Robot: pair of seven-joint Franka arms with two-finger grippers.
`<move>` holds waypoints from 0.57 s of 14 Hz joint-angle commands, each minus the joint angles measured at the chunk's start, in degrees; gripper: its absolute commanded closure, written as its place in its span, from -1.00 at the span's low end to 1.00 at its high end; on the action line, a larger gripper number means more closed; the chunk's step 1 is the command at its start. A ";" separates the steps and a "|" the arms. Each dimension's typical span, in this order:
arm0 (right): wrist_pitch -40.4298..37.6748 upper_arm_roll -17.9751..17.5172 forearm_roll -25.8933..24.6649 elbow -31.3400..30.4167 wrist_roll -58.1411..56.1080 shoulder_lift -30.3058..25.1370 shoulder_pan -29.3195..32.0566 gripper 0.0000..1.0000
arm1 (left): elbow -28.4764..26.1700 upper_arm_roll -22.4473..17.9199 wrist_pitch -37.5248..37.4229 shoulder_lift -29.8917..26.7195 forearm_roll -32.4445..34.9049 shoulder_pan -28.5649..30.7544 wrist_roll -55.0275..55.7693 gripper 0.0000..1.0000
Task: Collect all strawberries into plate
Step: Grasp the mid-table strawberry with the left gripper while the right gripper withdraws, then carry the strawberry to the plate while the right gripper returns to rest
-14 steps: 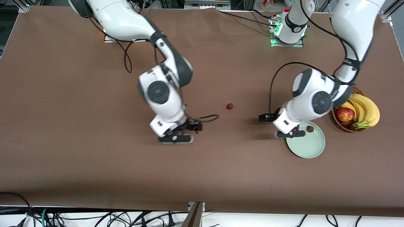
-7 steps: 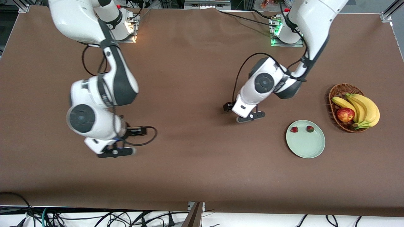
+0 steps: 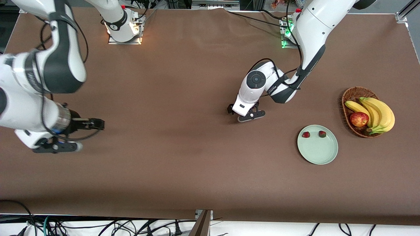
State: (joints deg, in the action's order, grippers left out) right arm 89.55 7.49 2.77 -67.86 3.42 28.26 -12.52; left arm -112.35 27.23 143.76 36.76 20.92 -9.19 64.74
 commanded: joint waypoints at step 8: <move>-3.68 -7.32 -3.64 -19.59 -0.43 -24.92 9.89 -1.00 | 0.29 -0.52 0.74 -0.11 2.11 -0.57 1.96 0.71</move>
State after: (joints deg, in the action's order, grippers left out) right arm 86.12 1.54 0.31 -84.49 3.42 6.79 -4.12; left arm -112.24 27.06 144.08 37.08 21.26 -9.50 65.11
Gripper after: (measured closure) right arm 0.000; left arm 0.476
